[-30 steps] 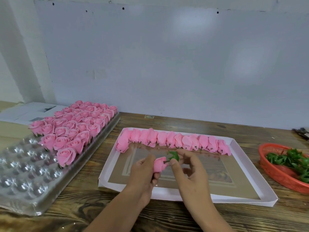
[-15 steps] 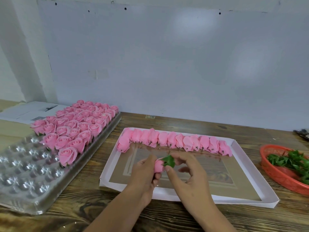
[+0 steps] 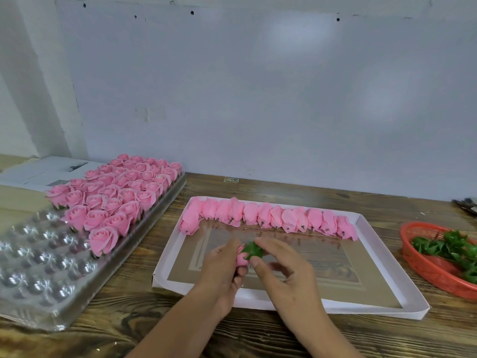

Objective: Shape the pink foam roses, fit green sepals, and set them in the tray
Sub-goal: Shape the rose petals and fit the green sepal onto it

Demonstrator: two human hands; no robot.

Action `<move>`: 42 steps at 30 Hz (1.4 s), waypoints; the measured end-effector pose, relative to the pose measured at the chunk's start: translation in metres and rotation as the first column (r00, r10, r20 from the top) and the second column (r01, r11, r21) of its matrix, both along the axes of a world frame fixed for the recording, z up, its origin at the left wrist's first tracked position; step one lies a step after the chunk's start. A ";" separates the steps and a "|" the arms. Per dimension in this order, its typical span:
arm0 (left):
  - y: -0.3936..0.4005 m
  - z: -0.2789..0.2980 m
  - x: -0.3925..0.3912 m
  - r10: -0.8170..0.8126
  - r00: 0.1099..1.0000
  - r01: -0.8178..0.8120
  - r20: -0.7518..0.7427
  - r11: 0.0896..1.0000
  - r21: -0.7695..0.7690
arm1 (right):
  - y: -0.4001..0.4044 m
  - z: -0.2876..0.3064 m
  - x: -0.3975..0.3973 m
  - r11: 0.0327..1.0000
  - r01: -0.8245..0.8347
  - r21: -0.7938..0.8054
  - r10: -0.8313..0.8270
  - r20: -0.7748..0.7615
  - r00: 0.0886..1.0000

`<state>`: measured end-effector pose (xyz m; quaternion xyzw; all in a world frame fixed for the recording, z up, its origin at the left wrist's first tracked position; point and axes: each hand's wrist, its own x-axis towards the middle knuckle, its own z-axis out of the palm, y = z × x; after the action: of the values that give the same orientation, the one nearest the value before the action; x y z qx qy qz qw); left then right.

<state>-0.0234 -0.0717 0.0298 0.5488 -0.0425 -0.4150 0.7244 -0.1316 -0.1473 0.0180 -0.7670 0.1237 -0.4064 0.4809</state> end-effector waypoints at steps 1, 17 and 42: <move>0.000 0.000 0.000 -0.004 1.000 0.004 0.006 1.000 0.002 | 0.000 0.000 0.000 1.000 -0.012 0.025 0.012 0.008 1.000; -0.002 -0.004 -0.003 0.090 0.975 -0.083 0.203 0.996 -0.041 | -0.007 0.001 0.001 0.951 0.040 0.305 -0.037 -0.017 0.999; -0.001 -0.003 -0.009 0.053 0.926 0.028 0.374 0.978 -0.207 | -0.015 0.009 -0.005 0.852 -0.025 0.523 0.004 0.041 0.999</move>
<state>-0.0329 -0.0727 0.0265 0.5399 -0.2209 -0.2902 0.7586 -0.1361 -0.1625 0.0270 -0.6005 0.2144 -0.3685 0.6765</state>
